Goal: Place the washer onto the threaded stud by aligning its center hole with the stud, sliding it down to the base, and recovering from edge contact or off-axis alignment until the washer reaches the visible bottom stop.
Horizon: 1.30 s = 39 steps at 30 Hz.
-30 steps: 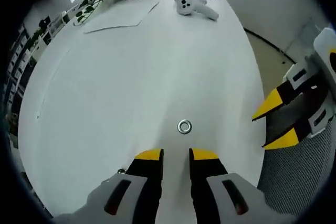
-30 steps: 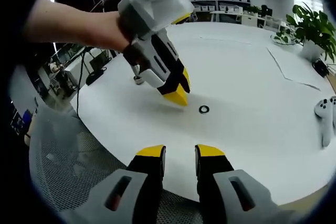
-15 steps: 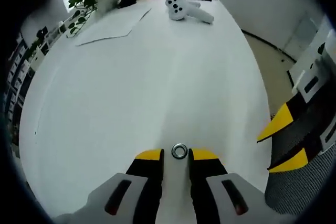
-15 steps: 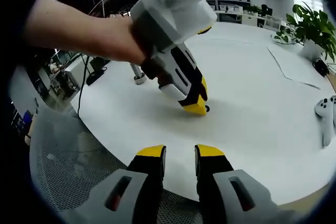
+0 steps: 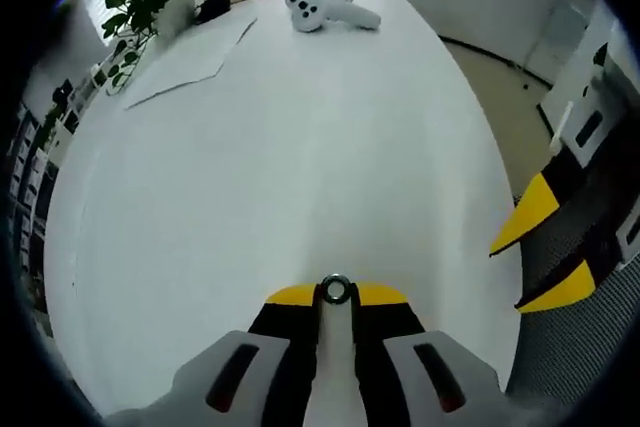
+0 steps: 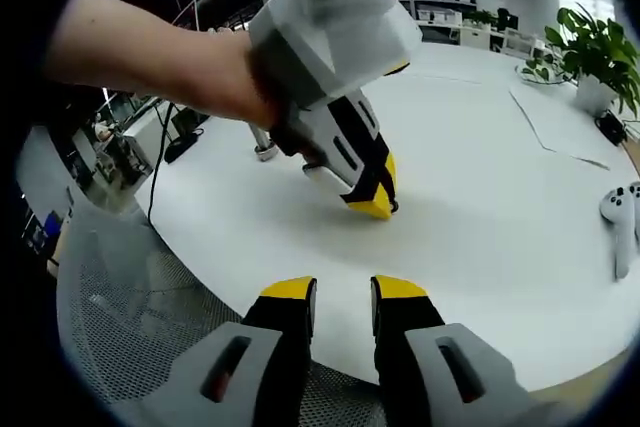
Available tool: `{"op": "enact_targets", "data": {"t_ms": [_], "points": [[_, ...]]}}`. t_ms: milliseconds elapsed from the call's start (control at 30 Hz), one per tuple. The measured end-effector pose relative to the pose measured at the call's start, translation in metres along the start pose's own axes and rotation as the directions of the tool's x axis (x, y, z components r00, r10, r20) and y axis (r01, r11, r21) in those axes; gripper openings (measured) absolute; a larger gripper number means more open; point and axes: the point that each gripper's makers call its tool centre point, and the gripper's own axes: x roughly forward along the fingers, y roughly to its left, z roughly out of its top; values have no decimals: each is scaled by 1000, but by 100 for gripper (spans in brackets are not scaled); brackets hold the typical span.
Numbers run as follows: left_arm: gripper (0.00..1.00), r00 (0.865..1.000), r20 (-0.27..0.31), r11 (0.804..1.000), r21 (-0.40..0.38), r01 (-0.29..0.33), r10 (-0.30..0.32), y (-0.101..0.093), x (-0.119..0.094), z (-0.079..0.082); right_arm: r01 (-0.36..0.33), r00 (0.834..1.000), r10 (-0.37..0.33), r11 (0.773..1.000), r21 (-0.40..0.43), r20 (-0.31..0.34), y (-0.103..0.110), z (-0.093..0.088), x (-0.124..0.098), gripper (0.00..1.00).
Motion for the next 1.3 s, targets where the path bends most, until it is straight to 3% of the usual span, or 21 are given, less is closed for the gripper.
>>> {"op": "enact_targets", "data": {"t_ms": [233,700,1067,1300], "points": [[10,1000,-21,1000,-2,6,-6,1,-2,-4,1,1000,-1,1000,0,-1,0,0,0,25],[10,997,-72,999,-34,28,-31,5,-14,-33,3,1000,-3,1000,1,-4,-1,-1,1,25],[13,995,-91,998,-33,47,-50,2,-15,-37,6,1000,-6,1000,-2,-9,-2,-1,1,25],[11,992,-122,998,46,30,-24,0,-16,-41,7,1000,-7,1000,0,-11,-2,-2,1,25]]}}
